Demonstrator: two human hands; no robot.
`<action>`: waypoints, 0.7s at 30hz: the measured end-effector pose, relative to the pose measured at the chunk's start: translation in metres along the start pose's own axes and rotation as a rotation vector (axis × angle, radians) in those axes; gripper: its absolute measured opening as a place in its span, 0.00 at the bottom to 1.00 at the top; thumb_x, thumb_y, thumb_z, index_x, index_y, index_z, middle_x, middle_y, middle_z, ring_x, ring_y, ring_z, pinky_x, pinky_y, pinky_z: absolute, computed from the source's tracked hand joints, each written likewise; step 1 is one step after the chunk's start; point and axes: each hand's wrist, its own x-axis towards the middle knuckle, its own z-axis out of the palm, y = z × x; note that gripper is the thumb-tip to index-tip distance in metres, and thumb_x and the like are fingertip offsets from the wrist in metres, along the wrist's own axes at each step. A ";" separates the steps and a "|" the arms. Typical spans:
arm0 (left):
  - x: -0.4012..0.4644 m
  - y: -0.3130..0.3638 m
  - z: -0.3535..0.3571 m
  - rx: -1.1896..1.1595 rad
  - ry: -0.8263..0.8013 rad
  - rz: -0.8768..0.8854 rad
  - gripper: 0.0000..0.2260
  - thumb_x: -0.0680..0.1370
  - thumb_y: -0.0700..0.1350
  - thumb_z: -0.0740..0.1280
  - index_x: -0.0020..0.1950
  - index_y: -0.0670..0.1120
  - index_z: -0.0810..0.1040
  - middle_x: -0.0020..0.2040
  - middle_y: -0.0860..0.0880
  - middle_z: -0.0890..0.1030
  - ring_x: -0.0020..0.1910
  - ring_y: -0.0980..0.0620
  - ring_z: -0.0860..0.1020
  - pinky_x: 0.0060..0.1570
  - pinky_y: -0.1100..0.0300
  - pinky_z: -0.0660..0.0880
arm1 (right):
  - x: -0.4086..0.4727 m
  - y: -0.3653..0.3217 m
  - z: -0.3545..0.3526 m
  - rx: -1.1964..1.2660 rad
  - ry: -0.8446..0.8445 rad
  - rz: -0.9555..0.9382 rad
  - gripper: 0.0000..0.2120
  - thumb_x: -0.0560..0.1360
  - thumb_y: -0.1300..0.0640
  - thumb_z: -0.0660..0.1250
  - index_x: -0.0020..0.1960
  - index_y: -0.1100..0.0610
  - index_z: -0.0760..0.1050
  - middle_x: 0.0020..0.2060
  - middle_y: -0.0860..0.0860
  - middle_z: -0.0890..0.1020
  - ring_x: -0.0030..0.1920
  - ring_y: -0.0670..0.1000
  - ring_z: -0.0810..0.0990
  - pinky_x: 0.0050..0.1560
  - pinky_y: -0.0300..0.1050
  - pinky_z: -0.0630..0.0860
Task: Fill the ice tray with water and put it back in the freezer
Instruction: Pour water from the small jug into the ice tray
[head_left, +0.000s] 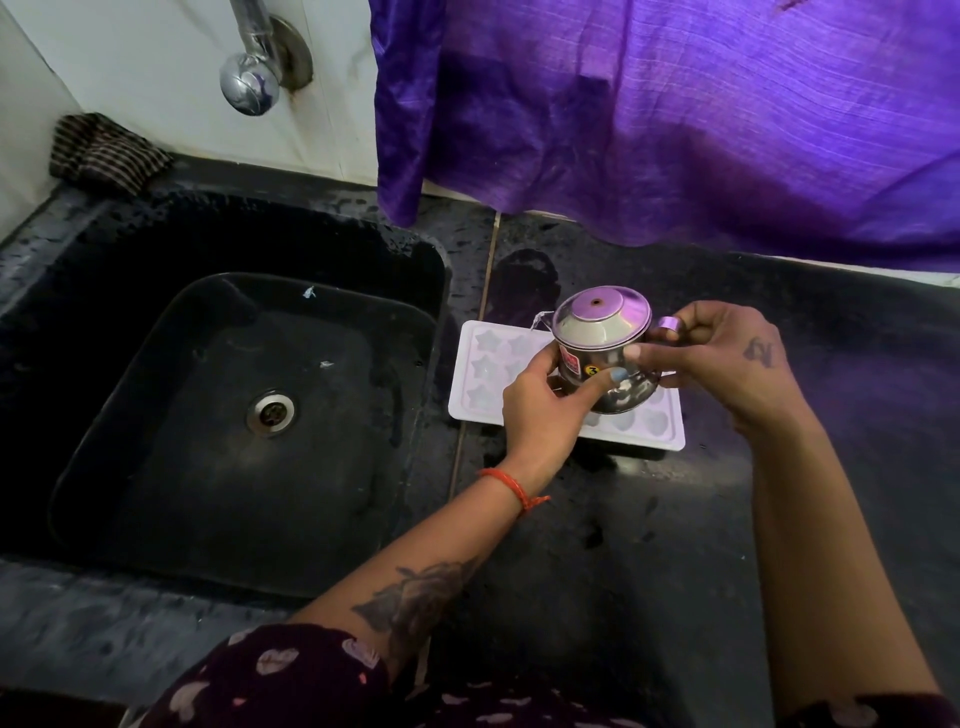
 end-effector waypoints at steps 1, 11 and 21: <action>0.000 0.000 0.000 0.003 0.001 -0.001 0.19 0.70 0.51 0.75 0.58 0.47 0.79 0.48 0.53 0.82 0.50 0.56 0.79 0.53 0.59 0.78 | 0.000 0.000 0.000 0.001 -0.002 0.000 0.13 0.61 0.55 0.80 0.38 0.57 0.77 0.36 0.56 0.85 0.40 0.53 0.85 0.43 0.51 0.82; 0.002 0.002 -0.001 0.007 0.019 0.050 0.22 0.69 0.49 0.76 0.61 0.49 0.77 0.51 0.52 0.83 0.52 0.54 0.81 0.55 0.52 0.78 | 0.001 0.007 -0.001 0.110 -0.017 0.049 0.12 0.61 0.59 0.80 0.37 0.56 0.76 0.37 0.59 0.85 0.43 0.59 0.85 0.50 0.60 0.81; 0.000 0.004 0.009 0.073 -0.013 0.066 0.21 0.68 0.51 0.76 0.59 0.50 0.78 0.50 0.51 0.84 0.50 0.54 0.81 0.53 0.51 0.79 | -0.007 0.014 -0.011 0.167 0.019 0.068 0.12 0.62 0.62 0.79 0.38 0.58 0.76 0.34 0.56 0.84 0.39 0.54 0.84 0.41 0.45 0.81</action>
